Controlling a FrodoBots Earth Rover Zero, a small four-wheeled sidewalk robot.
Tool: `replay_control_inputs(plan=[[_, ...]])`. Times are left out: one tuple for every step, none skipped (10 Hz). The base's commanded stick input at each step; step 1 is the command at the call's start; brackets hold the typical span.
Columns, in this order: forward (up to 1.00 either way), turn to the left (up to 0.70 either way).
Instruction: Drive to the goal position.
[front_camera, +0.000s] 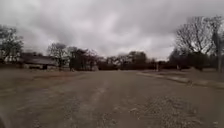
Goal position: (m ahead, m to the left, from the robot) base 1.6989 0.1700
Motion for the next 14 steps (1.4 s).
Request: replay_control_inputs(plan=[[0.70, -0.03], [0.70, -0.03], [0.70, -0.03], [0.70, -0.03], [0.70, -0.04], [0.70, -0.04], [0.70, -0.04], [0.70, -0.07], [0.70, -0.18], [0.70, -0.29], [0.70, -0.01], [0.70, -0.01], [0.70, -0.01], [0.70, -0.01]])
